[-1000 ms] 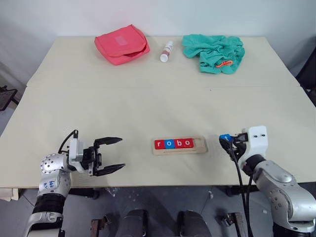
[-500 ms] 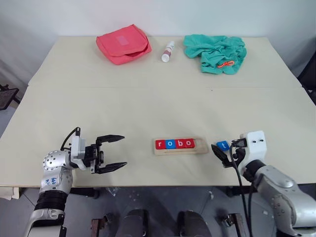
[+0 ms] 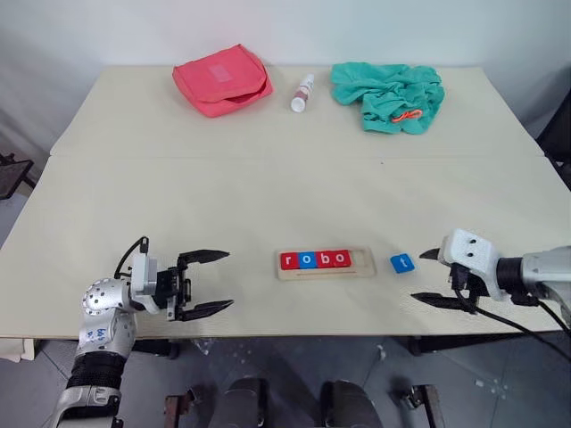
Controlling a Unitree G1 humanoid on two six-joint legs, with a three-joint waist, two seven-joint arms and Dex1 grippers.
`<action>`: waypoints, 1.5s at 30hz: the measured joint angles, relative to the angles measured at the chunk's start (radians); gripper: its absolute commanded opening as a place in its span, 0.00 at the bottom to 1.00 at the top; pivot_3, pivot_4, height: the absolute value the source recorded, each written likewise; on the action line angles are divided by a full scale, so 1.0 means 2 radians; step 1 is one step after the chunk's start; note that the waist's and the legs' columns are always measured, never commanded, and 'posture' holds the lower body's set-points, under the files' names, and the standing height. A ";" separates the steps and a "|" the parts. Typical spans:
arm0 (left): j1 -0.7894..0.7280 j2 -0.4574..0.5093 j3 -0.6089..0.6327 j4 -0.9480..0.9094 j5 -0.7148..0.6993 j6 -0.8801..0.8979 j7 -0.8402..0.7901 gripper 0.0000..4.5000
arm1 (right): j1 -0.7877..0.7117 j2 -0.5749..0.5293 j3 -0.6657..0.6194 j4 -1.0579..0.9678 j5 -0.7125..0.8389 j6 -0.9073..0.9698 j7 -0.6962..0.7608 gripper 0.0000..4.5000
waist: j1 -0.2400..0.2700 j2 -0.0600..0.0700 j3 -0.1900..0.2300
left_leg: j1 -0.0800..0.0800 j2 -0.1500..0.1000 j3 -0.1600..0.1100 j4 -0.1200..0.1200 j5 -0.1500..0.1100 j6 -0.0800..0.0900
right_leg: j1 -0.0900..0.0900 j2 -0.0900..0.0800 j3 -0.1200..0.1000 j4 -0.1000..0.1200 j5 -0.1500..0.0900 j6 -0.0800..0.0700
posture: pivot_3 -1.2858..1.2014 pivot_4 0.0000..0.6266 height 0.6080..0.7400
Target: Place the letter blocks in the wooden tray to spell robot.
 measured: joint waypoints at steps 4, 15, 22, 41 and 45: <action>0.022 -0.004 0.004 -0.024 0.000 0.000 0.000 1.00 | -0.079 0.016 0.048 0.083 -0.037 -0.070 0.049 0.99 | 0.000 0.000 0.000 | 0.000 0.000 0.000 0.000 0.000 0.000 | 0.000 0.000 0.000 0.000 0.000 0.000 | 0.52 0.24 1.00; 0.089 -0.007 0.017 -0.093 0.000 0.006 0.018 1.00 | -0.198 0.078 0.102 0.234 -0.097 -0.198 0.126 0.99 | -0.001 0.000 0.000 | 0.000 0.001 -0.001 0.001 0.000 0.000 | 0.001 0.000 -0.001 0.000 0.000 0.000 | 0.52 0.24 1.00; 0.090 -0.007 0.019 -0.101 0.000 0.007 0.024 1.00 | -0.220 0.094 0.115 0.268 -0.111 -0.222 0.148 0.65 | -0.001 -0.002 -0.001 | 0.002 0.001 -0.001 0.001 0.000 0.000 | 0.004 0.000 -0.001 -0.002 0.000 0.000 | 0.52 0.24 1.00; 0.034 -0.017 0.017 -0.059 0.002 0.007 0.012 1.00 | -0.223 0.150 0.083 0.092 -0.038 0.053 0.103 0.33 | 0.000 0.000 0.000 | 0.001 0.000 -0.004 0.001 0.000 -0.001 | 0.004 0.000 -0.003 -0.002 0.000 0.000 | 0.52 0.24 1.00; 0.032 -0.017 0.017 -0.058 0.002 0.007 0.009 1.00 | -0.223 0.153 0.087 0.080 -0.038 0.076 0.090 0.33 | 0.003 0.000 0.000 | 0.001 0.000 -0.004 0.001 0.000 -0.001 | 0.004 0.000 -0.003 -0.002 0.000 0.000 | 0.52 0.24 1.00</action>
